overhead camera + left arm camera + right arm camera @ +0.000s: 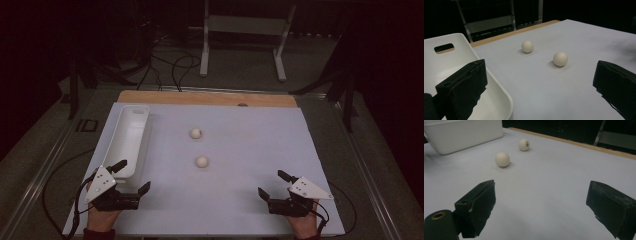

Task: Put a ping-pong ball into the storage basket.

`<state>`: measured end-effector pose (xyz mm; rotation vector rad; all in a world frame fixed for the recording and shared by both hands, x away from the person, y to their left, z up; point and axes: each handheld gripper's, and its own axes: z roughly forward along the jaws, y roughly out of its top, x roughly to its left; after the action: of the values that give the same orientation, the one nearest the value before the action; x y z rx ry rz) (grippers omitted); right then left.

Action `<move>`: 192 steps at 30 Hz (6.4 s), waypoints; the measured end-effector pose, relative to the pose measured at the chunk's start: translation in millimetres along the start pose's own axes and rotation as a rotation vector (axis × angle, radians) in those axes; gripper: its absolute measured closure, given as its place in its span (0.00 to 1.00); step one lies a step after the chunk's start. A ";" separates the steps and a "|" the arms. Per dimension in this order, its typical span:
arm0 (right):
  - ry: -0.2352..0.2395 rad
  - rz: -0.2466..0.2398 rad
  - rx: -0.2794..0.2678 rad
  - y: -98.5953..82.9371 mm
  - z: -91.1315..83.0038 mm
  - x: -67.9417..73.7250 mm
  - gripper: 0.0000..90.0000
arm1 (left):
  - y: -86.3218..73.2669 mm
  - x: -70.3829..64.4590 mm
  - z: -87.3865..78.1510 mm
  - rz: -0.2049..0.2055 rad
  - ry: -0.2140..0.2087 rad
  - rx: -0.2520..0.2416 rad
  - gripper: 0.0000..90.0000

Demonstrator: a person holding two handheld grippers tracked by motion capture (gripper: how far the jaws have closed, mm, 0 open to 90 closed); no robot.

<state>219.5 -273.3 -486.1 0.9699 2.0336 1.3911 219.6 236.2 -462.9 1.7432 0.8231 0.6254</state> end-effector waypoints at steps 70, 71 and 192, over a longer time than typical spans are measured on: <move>-0.006 0.005 -0.039 6.4 -1.7 -2.6 0.10 | 41.3 -14.6 17.7 0.083 -0.044 0.068 0.00; -0.006 0.004 -0.040 6.4 -1.8 -2.6 0.10 | 41.8 -14.5 18.3 0.086 -0.045 0.070 0.00; -0.011 -0.001 -0.024 3.0 -2.7 -3.1 0.10 | 85.3 -41.2 121.8 0.200 -0.181 0.290 0.00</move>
<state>220.4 -276.6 -482.3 0.9637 2.0043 1.4039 304.2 114.7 -419.3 2.1313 0.6407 0.4865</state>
